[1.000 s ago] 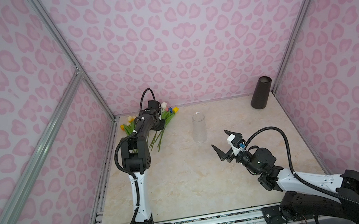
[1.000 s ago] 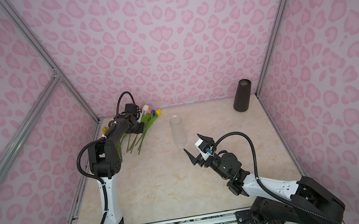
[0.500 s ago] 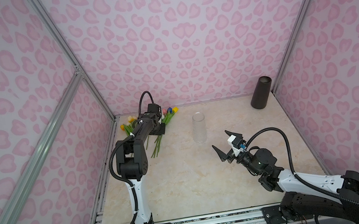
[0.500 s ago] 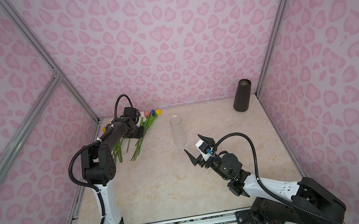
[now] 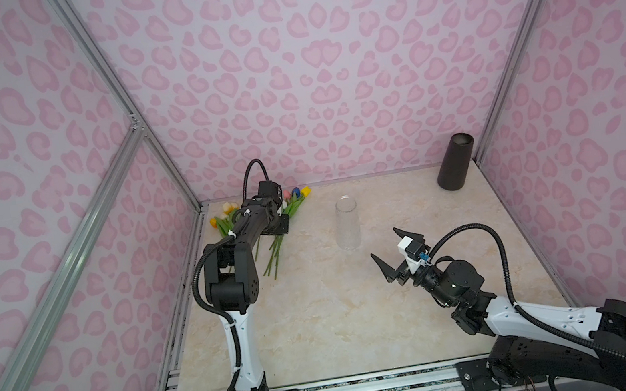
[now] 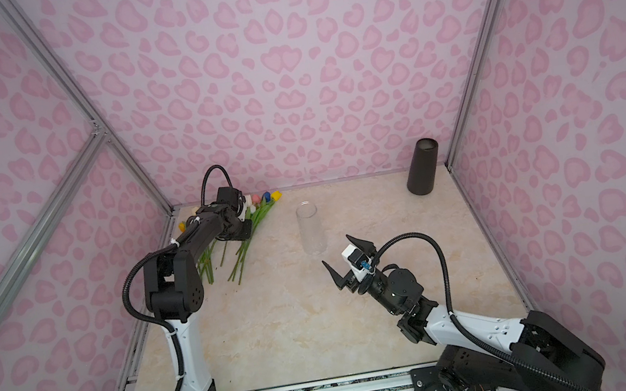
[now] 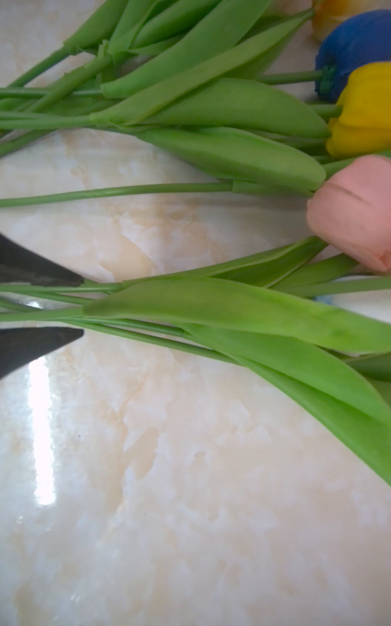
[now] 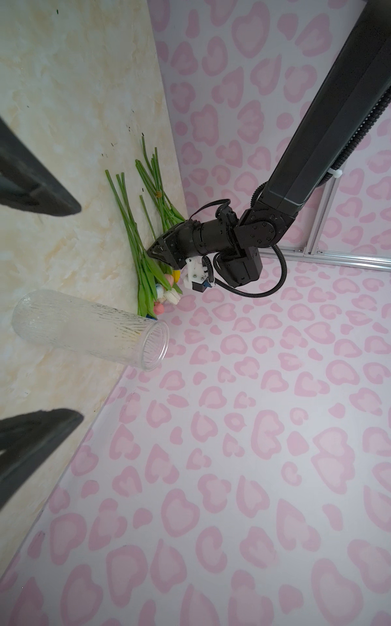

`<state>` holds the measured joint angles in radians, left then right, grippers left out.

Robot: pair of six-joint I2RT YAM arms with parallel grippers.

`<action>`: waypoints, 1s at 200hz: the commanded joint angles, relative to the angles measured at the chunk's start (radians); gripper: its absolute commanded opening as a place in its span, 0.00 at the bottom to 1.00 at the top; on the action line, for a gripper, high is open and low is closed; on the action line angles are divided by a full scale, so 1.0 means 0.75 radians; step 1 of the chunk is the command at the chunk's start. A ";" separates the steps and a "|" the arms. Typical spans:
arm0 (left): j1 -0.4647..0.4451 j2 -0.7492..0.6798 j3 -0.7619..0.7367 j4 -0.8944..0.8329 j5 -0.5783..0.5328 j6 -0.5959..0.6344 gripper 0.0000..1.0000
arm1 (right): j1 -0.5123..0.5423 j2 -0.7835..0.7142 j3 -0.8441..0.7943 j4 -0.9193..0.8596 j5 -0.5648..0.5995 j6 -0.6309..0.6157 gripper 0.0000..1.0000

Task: Arrange the flowers into the vase
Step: 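Close the left gripper on the white tulip stem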

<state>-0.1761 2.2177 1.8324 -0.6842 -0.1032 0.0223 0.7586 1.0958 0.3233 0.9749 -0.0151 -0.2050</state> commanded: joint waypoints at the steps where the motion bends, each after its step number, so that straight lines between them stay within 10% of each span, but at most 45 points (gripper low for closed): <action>1: 0.003 0.033 0.039 -0.007 0.021 0.006 0.26 | 0.003 0.008 -0.005 0.021 0.014 -0.009 0.88; 91: 0.002 0.087 0.089 -0.028 0.015 -0.001 0.03 | 0.009 -0.029 -0.017 0.017 0.009 -0.005 0.88; 200: -0.036 -0.188 -0.093 -0.045 0.028 -0.112 0.03 | 0.011 -0.030 -0.036 0.044 0.031 -0.011 0.88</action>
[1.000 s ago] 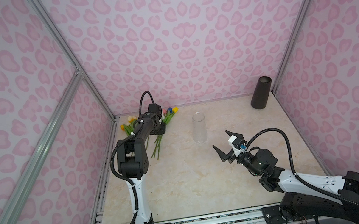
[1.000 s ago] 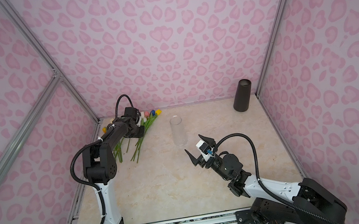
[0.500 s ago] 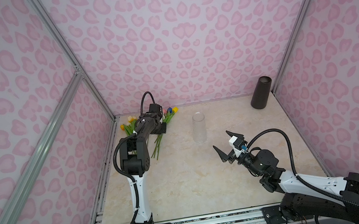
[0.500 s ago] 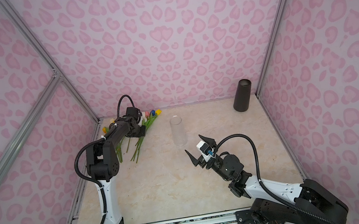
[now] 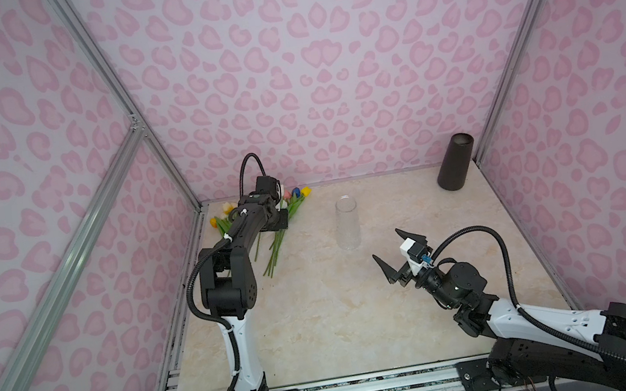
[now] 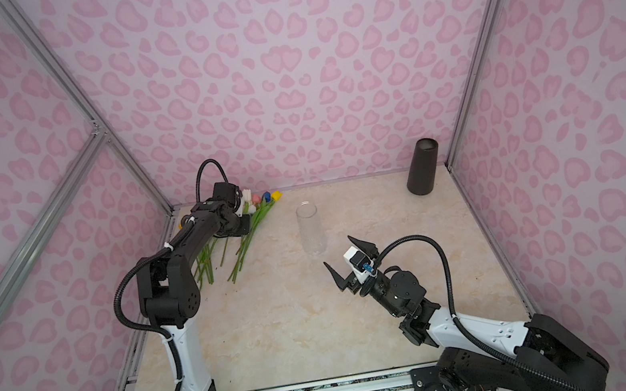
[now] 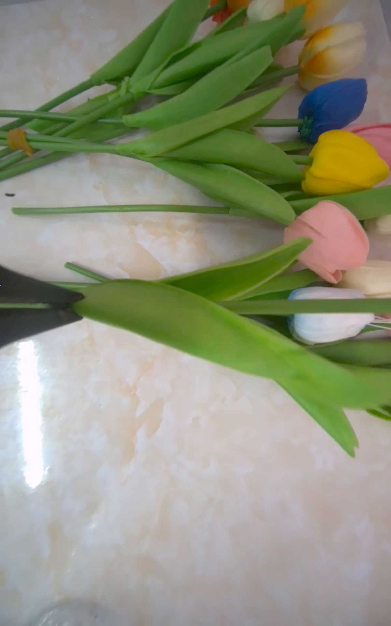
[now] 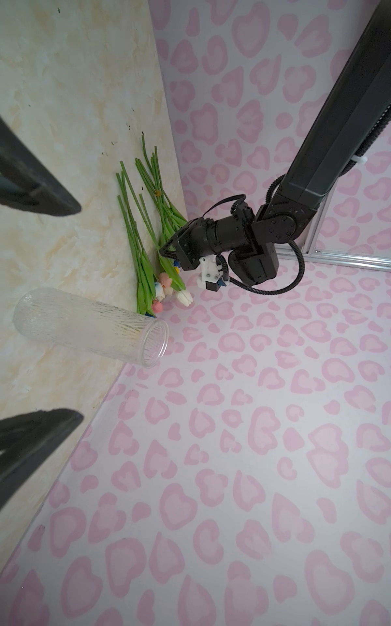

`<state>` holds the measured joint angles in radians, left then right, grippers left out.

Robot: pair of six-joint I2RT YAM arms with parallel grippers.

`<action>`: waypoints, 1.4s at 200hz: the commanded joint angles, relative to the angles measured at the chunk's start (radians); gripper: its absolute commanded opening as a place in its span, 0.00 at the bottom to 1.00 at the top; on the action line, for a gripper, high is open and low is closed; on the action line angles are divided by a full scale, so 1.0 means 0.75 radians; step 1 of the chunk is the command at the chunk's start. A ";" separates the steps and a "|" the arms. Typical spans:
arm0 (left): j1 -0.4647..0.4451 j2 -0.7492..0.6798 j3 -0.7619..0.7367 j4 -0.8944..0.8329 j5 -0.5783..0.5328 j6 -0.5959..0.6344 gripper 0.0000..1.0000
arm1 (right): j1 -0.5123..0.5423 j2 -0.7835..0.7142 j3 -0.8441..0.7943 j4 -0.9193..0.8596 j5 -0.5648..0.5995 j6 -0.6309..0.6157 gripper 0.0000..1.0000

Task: Arrange the flowers into the vase
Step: 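Close the left gripper on the white tulip stem, then lift the white tulip with the left gripper and carry it over the vase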

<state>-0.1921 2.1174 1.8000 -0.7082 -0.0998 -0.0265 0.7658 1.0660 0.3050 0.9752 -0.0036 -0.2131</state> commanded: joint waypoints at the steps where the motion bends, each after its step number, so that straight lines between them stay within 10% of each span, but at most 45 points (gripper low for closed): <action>1: -0.016 -0.056 -0.053 -0.013 0.022 -0.046 0.03 | 0.002 0.009 -0.012 0.043 0.016 0.000 0.88; 89: -0.124 -0.407 -0.139 0.173 0.013 -0.082 0.03 | 0.001 0.041 -0.024 0.081 0.027 -0.005 0.88; 156: -0.255 -0.700 -0.211 0.632 0.303 -0.135 0.03 | 0.002 0.063 -0.034 0.113 0.043 -0.008 0.88; 280: -0.417 -0.436 -0.181 1.394 0.501 -0.206 0.03 | 0.002 0.078 -0.040 0.130 0.044 -0.010 0.88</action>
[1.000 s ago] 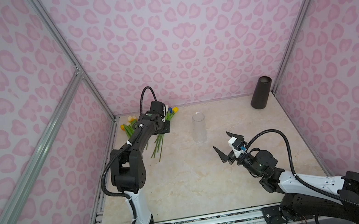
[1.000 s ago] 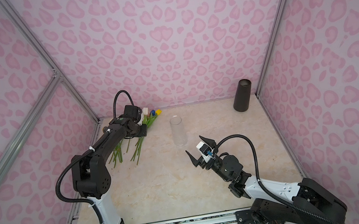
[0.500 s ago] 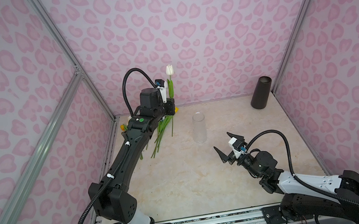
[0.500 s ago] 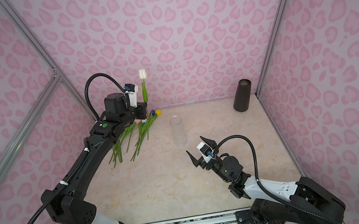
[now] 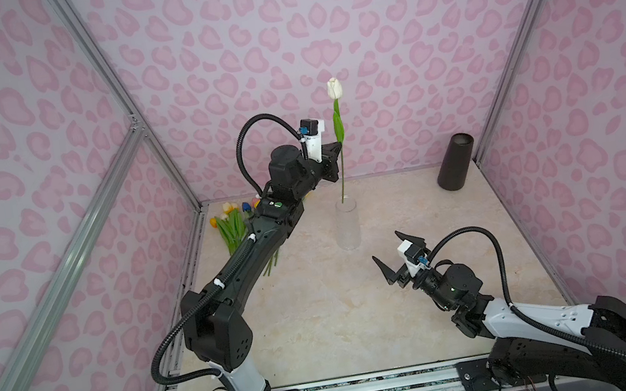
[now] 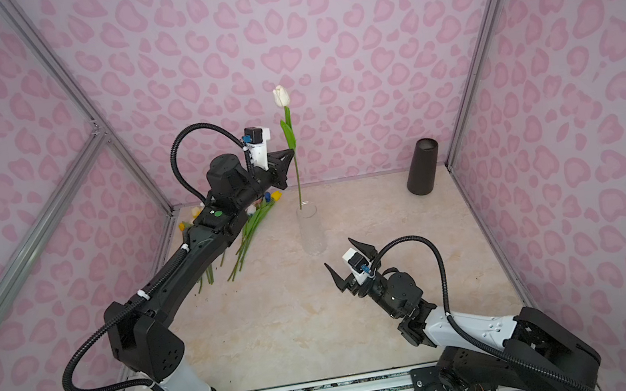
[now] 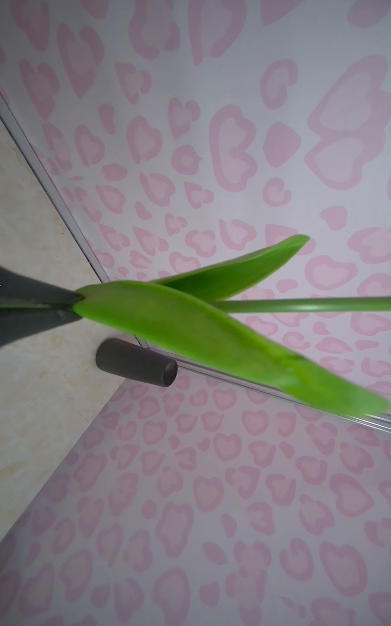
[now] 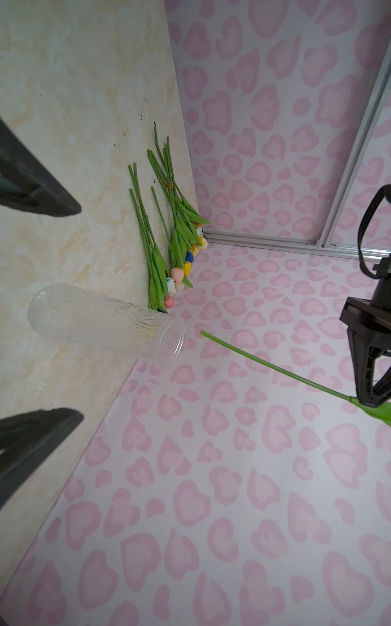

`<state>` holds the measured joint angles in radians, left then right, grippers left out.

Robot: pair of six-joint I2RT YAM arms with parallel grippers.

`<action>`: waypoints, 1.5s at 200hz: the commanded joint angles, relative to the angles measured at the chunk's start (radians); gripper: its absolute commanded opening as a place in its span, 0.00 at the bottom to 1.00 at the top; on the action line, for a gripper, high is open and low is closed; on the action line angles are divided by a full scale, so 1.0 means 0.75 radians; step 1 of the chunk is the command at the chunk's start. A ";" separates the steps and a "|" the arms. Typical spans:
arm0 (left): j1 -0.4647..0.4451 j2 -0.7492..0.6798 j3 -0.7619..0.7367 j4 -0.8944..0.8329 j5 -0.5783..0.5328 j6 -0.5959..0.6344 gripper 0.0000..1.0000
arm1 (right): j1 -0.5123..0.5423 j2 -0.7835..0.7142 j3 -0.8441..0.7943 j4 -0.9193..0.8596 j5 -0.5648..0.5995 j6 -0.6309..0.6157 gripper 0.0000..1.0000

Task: Arrange the flowers into the vase
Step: 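Lift the white tulip with the left gripper and carry it over the vase, then lower the white tulip stem into the vase with the left gripper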

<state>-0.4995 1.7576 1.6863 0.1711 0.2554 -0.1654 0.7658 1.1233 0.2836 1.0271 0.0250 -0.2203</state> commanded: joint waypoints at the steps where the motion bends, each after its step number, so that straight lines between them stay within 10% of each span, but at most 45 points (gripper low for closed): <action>1: -0.007 0.046 -0.033 0.227 0.026 -0.019 0.03 | 0.002 0.001 -0.012 0.062 0.005 -0.001 0.88; 274: -0.064 -0.050 -0.789 0.701 -0.060 0.112 0.03 | 0.002 0.065 -0.010 0.099 -0.008 -0.005 0.88; 300: -0.070 -0.052 -0.800 0.700 -0.065 0.120 0.19 | 0.001 0.061 -0.009 0.097 -0.002 -0.010 0.88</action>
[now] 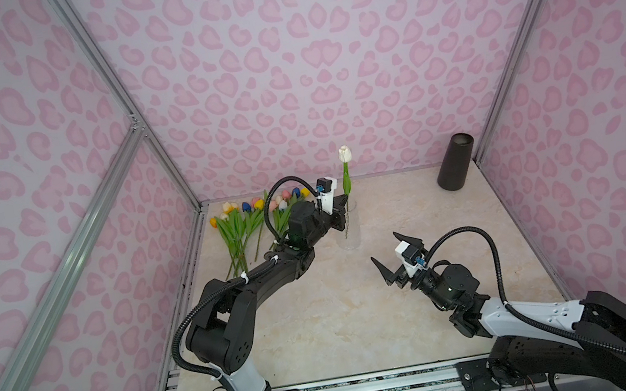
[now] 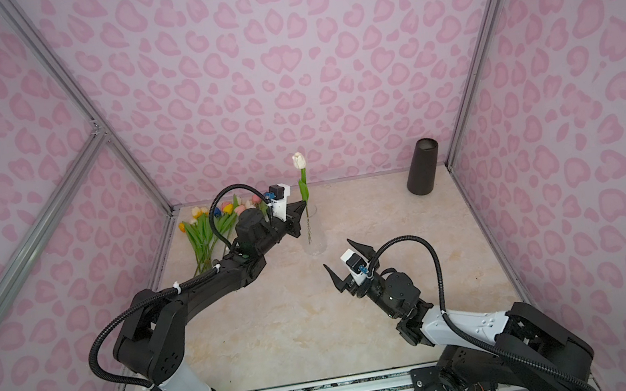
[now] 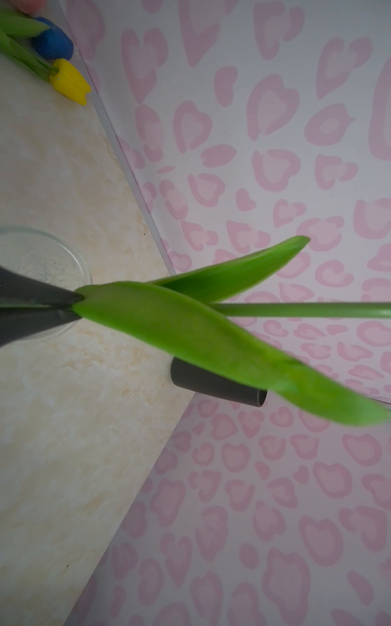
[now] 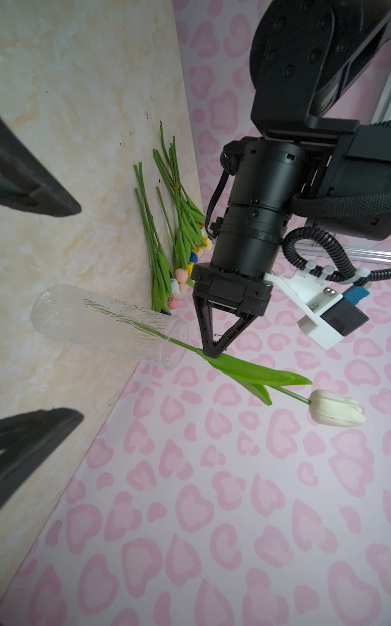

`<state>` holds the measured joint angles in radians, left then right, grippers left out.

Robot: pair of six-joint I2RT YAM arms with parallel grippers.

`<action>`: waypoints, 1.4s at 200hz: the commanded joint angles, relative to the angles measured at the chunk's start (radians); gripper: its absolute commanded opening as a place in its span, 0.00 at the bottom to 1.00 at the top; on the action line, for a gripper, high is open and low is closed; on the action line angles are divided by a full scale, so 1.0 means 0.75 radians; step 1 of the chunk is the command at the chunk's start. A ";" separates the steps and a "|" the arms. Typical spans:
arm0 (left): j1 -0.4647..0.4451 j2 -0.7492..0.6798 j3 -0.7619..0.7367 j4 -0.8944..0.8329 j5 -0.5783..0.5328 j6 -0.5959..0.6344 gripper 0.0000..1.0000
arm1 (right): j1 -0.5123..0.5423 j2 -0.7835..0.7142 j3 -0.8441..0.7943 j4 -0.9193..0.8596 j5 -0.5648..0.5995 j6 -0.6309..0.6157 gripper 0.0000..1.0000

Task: Arrange the flowers into the vase
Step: 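Lower the white tulip stem into the vase with the left gripper, then open the left gripper and draw it back toward the tulip pile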

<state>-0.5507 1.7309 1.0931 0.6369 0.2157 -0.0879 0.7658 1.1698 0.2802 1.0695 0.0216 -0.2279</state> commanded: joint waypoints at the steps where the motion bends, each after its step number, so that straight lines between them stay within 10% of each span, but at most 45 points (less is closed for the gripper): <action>1: -0.003 -0.017 -0.009 0.079 -0.011 0.017 0.20 | 0.001 -0.001 -0.005 0.041 0.003 0.000 0.88; 87: -0.007 -0.159 -0.134 0.062 0.006 0.103 0.41 | 0.002 0.015 -0.007 0.053 0.007 -0.002 0.88; 195: -0.005 -0.151 -0.034 -0.285 -0.105 0.260 0.37 | 0.002 0.038 -0.003 0.057 0.010 -0.005 0.88; 280: 0.079 -0.518 -0.198 -0.439 -0.155 0.291 0.40 | 0.001 0.023 -0.007 0.055 0.009 0.009 0.88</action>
<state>-0.5301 1.4181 0.9985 0.3584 0.1143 0.1280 0.7658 1.1885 0.2802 1.0760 0.0250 -0.2283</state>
